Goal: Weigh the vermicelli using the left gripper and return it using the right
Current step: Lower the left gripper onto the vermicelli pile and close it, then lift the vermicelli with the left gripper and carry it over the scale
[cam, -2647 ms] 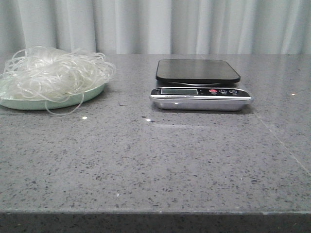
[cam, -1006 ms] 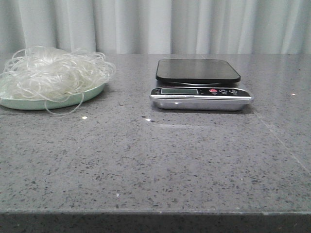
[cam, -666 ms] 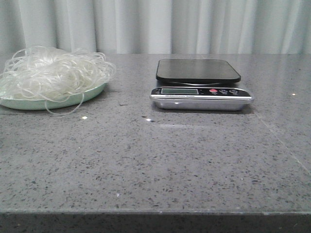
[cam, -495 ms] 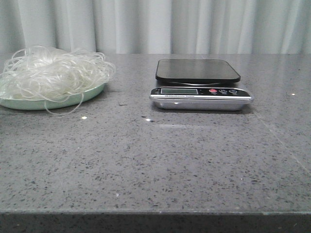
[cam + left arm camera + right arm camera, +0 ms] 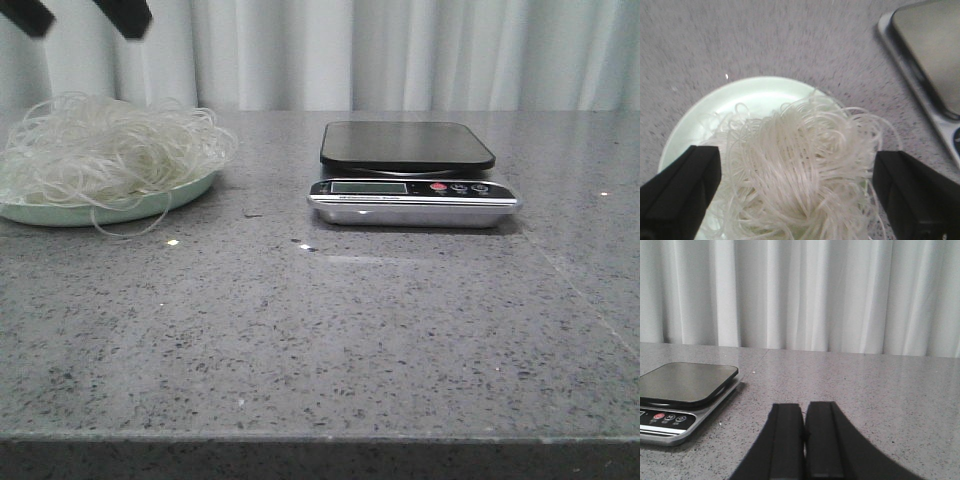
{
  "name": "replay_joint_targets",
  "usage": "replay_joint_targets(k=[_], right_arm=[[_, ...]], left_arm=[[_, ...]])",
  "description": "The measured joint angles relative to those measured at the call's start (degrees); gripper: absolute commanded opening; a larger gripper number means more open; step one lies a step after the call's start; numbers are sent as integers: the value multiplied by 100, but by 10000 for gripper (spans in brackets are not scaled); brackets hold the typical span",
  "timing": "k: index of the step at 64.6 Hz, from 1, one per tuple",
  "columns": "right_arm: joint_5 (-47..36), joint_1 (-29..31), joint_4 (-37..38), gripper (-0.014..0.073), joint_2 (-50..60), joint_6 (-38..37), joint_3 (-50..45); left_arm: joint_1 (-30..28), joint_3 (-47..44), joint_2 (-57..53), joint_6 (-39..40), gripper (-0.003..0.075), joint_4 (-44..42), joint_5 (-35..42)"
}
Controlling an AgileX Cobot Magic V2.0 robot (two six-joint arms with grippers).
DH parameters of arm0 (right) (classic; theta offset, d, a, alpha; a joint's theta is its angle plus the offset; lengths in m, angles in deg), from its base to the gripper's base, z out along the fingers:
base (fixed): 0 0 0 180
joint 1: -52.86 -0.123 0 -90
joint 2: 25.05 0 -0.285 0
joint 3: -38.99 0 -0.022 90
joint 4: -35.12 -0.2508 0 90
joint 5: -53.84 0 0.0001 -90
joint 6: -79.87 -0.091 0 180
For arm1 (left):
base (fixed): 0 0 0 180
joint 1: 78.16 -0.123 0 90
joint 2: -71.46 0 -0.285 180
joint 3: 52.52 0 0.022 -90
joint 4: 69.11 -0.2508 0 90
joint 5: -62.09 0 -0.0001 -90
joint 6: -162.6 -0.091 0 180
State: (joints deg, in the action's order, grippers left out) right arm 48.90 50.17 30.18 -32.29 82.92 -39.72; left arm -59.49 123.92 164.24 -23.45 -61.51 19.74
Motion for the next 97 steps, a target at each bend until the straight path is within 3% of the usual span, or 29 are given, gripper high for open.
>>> replay_joint_targets(k=[27, 35, 37, 38, 39, 40, 41, 42, 43, 44, 46, 51, 68, 97], right_arm=[[0, 0, 0, 168, 0, 0, 0], [0, 0, 0, 168, 0, 0, 0], [0, 0, 0, 168, 0, 0, 0], [0, 0, 0, 168, 0, 0, 0], [0, 0, 0, 168, 0, 0, 0], [0, 0, 0, 168, 0, 0, 0], [0, 0, 0, 168, 0, 0, 0], [0, 0, 0, 168, 0, 0, 0], [0, 0, 0, 168, 0, 0, 0], [0, 0, 0, 168, 0, 0, 0], [0, 0, 0, 168, 0, 0, 0], [0, 0, 0, 168, 0, 0, 0], [-2, 0, 0, 168, 0, 0, 0], [-2, 0, 0, 168, 0, 0, 0]], left_arm=[[0, 542, 1144, 639, 656, -123, -673], [0, 592, 1296, 663, 516, -178, -822], [0, 608, 1331, 663, 454, -195, -868], [0, 623, 1350, 674, 384, -203, -907], [0, 623, 1350, 674, 384, -203, -907], [0, 647, 1390, 673, 307, -232, -936], [0, 647, 1390, 673, 307, -232, -936], [0, 662, 1402, 673, 225, -245, -960], [0, 662, 1402, 673, 225, -245, -960], [0, 660, 1402, 673, 145, -246, -974], [0, 669, 1412, 673, 106, -256, -983], [0, 711, 1412, 673, 159, -258, -1031], [175, 1469, 1581, 673, 128, -370, -1552], [1250, 3847, 1811, 673, 128, -312, -1682]])
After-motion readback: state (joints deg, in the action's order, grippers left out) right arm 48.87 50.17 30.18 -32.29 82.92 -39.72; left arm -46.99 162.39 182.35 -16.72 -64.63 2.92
